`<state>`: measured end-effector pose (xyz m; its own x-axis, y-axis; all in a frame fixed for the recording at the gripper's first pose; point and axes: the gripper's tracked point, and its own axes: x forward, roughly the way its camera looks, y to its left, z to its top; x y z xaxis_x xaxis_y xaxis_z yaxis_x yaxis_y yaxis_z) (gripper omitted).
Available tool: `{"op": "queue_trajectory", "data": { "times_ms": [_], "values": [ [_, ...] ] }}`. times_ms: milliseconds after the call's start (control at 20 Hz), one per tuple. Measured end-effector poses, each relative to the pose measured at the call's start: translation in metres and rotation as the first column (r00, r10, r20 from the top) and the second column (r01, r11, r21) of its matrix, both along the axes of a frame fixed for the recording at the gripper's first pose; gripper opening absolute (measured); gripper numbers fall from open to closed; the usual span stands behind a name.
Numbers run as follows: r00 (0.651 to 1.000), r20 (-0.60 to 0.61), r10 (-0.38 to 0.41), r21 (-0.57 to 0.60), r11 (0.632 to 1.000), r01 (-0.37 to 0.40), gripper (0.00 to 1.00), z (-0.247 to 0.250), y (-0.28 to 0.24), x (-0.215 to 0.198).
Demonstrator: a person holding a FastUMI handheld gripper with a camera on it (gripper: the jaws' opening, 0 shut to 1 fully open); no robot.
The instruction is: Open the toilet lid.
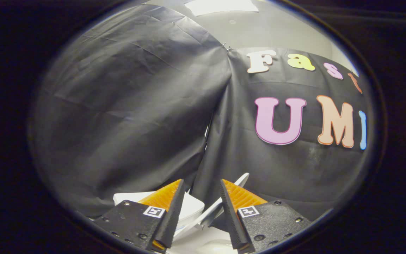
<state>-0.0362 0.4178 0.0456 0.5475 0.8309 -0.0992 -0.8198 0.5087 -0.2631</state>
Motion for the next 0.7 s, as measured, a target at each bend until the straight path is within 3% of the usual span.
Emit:
{"op": "queue_trajectory", "data": {
  "times_ms": [50,150,350,450,600,700],
  "values": [
    [1.0,0.02,0.018,0.036,0.999,-0.019,0.58,0.013,-0.005,-0.006],
    [0.998,0.062,-0.019,0.088,0.996,0.014,0.59,0.04,-0.031,-0.009],
    [0.977,0.04,-0.21,0.182,0.963,0.199,0.61,0.071,-0.117,0.022],
    [0.949,-0.004,-0.315,0.248,0.919,0.306,0.62,0.076,-0.17,0.039],
    [0.877,-0.068,-0.475,0.289,0.832,0.473,0.62,0.073,-0.251,0.06],
    [0.833,-0.088,-0.546,0.295,0.785,0.545,0.62,0.071,-0.301,0.063]
  ]
}}
